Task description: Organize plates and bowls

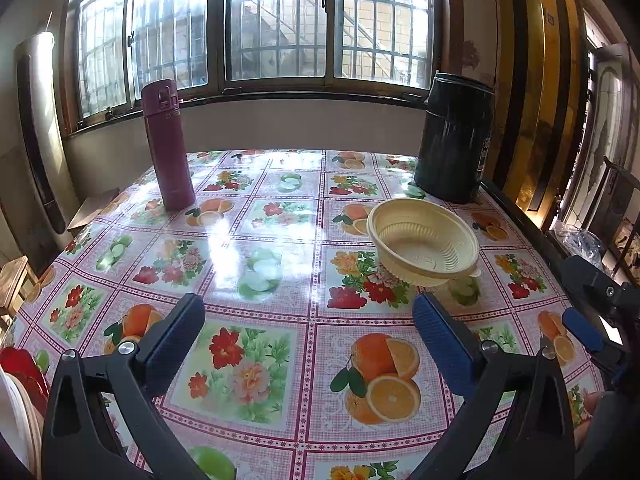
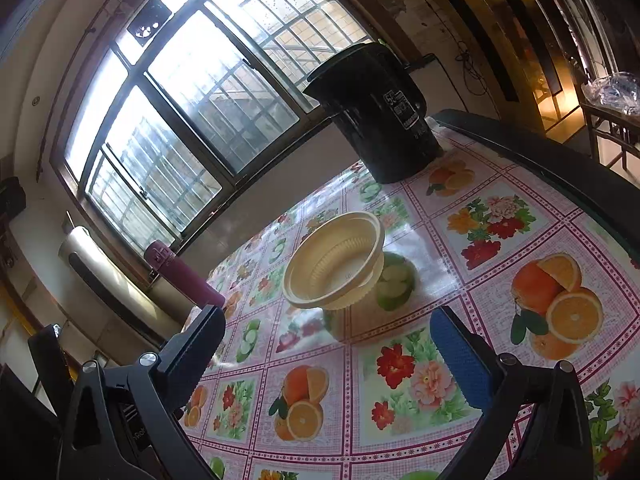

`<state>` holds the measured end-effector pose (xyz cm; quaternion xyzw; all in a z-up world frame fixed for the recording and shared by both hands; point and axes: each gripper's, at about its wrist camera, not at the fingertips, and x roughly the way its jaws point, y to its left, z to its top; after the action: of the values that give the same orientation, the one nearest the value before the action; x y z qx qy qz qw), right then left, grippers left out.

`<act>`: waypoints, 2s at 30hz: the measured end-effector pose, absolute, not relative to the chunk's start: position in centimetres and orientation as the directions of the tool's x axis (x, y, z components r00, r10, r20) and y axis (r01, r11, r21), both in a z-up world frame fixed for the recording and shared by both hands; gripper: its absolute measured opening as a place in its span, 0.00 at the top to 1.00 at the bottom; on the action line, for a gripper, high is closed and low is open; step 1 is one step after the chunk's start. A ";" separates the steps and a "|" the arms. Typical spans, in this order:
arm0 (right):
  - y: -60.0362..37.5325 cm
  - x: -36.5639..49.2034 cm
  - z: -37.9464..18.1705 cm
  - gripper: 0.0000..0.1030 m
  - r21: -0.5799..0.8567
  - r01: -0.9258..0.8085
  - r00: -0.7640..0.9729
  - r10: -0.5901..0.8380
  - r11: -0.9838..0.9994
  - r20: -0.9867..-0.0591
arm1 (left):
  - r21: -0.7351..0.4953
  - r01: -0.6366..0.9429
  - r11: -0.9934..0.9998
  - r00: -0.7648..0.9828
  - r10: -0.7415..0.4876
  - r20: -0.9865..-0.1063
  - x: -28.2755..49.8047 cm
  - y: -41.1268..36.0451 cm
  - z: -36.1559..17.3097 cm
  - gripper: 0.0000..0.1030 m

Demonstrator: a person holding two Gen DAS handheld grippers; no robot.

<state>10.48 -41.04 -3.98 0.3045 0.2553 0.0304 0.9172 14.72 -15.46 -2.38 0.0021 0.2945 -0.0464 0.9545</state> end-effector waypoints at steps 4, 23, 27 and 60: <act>-40.9 10.6 -4.2 0.00 0.569 0.103 0.863 0.212 0.816 -0.459 | -0.029 0.089 0.996 0.819 -0.090 -0.567 14.7 -15.2 -2.3 0.00; -40.9 10.5 -4.4 0.00 0.566 0.118 0.861 0.200 0.816 -0.468 | 0.006 0.115 0.993 0.831 -0.093 -0.548 14.2 -15.6 -2.3 0.00; -40.9 10.5 -4.4 0.00 0.567 0.119 0.859 0.202 0.815 -0.471 | 0.006 0.122 0.993 0.829 -0.098 -0.550 14.1 -15.7 -2.3 0.00; -41.1 10.5 -4.7 0.00 0.590 0.130 0.855 0.211 0.797 -0.473 | 0.001 0.160 0.987 0.806 -0.130 -0.577 14.0 -16.2 -2.7 0.00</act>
<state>10.54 -41.12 -4.71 0.3178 0.2681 0.0222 0.9092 14.02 -16.18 -2.67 0.0246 0.3018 -0.0765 0.9500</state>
